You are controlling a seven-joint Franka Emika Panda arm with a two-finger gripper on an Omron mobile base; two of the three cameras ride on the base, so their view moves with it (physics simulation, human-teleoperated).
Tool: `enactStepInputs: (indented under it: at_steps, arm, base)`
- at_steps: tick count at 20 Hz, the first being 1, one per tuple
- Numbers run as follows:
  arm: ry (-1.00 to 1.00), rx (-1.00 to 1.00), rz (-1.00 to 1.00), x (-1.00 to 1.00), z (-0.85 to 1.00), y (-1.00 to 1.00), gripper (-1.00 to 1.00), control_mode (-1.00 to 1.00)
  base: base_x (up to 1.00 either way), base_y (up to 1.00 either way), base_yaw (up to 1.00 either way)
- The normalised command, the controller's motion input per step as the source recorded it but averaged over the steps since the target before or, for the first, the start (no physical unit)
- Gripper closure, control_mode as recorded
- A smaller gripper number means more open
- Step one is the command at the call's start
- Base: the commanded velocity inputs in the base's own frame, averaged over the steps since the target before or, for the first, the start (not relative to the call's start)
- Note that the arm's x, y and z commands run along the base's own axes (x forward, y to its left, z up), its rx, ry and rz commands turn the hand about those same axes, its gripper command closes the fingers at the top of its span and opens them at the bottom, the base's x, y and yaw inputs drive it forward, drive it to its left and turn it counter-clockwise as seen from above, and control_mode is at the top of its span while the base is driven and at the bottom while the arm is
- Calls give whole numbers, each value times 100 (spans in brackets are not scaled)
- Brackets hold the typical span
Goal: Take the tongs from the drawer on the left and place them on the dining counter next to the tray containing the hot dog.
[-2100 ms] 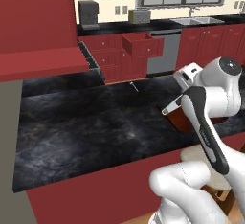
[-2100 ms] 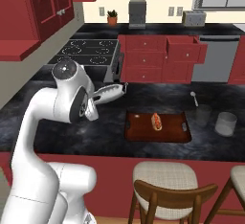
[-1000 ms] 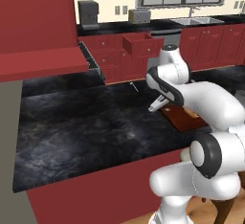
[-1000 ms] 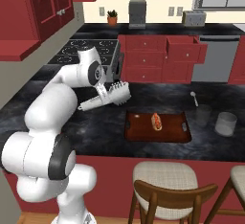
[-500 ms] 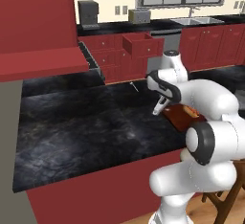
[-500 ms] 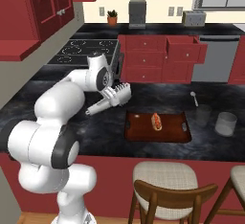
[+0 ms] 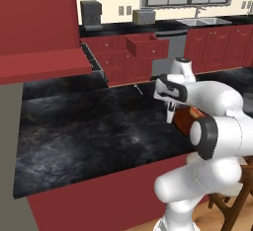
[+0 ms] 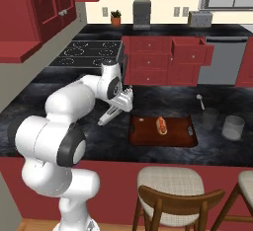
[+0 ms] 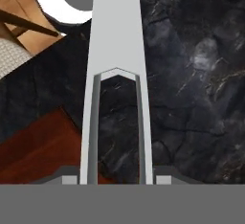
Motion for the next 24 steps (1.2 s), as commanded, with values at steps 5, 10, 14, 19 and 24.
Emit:
enactStepInputs:
  at_steps: [5, 10, 14, 19, 24]
  arm:
    - [8, -1, 29, 21, -27, 0, 100, -100]
    - [8, -4, 26, 24, -27, 0, 100, -100]
    - [7, -8, 11, 30, -23, 0, 100, -100]
    - [0, -3, 0, 8, -14, 0, 100, -100]
    - [0, 0, 0, 0, -16, 0, 100, -100]
  base:
    - [0, 0, 0]
    - [0, 0, 0]
    - [0, 0, 0]
    - [0, 0, 0]
    - [0, 0, 0]
